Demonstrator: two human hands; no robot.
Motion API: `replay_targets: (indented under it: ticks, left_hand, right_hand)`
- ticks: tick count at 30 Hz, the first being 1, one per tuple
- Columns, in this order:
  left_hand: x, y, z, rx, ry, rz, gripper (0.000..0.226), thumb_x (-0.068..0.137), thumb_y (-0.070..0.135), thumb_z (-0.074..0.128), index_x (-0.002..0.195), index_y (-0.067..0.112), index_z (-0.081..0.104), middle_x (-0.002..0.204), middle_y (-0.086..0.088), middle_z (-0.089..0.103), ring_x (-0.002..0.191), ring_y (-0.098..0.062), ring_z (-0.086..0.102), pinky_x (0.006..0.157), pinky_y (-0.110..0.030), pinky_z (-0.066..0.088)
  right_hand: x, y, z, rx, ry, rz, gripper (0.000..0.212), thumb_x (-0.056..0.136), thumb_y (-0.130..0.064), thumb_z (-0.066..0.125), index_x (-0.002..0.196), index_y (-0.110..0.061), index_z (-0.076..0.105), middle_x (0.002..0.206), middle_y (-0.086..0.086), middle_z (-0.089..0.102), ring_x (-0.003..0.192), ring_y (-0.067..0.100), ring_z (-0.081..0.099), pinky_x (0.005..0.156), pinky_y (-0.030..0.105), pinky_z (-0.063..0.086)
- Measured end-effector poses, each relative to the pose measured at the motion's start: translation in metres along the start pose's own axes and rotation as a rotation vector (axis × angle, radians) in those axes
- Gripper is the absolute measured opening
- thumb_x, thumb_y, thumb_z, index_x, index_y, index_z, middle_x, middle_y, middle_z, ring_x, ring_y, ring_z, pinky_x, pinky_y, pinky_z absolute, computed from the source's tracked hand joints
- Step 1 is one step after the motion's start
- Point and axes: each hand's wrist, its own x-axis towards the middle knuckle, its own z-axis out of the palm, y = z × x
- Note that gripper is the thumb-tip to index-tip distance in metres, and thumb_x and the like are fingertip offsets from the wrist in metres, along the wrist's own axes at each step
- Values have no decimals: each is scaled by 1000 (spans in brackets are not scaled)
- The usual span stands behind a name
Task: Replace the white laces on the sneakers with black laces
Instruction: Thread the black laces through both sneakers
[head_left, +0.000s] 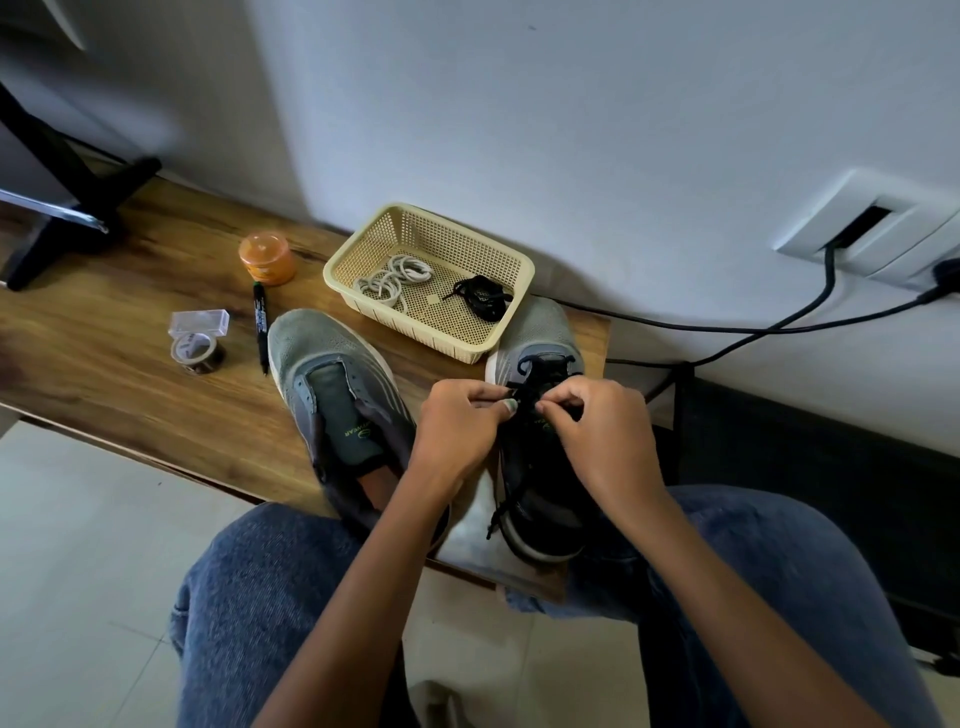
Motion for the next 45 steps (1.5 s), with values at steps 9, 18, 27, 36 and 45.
replay_targets:
  ticks: [9, 18, 27, 36, 45]
  left_hand:
    - [0, -1, -1, -17, -5, -16, 12, 82, 17, 73, 79, 28, 71, 84, 0, 75, 87, -18, 70, 92, -45, 54]
    - [-1, 0, -1, -13, -12, -8, 9, 82, 18, 74, 82, 27, 71, 84, -1, 75, 87, -17, 71, 91, -44, 55]
    - [-8, 5, 3, 4, 38, 44, 25, 95, 19, 59, 75, 29, 71, 70, 0, 72, 65, -14, 66, 77, -40, 58]
    - [-10, 7, 6, -28, 71, 4, 17, 93, 14, 63, 79, 18, 71, 69, -9, 70, 63, -17, 64, 68, -35, 58]
    - [-9, 12, 5, 5, 94, 32, 16, 97, 13, 54, 83, 15, 61, 78, -6, 72, 64, -20, 68, 72, -44, 60]
  right_hand:
    - [-9, -9, 20, 60, 137, 137, 10, 95, -20, 54, 88, -18, 61, 92, -4, 62, 84, 16, 56, 65, 32, 40]
    - [-8, -9, 20, 50, 26, 160, 12, 96, -22, 51, 85, -23, 54, 87, -10, 55, 82, 12, 51, 68, 31, 38]
    - [-3, -3, 26, 6, -17, 186, 13, 97, -20, 47, 85, -21, 53, 87, -2, 60, 81, 16, 54, 66, 32, 39]
    - [0, -7, 23, 80, -44, 147, 14, 95, -18, 53, 81, -19, 57, 77, -8, 58, 74, 11, 54, 60, 28, 36]
    - [-11, -3, -56, -147, -285, 130, 34, 87, -12, 65, 118, -22, 54, 92, -3, 63, 85, 16, 57, 73, 27, 42]
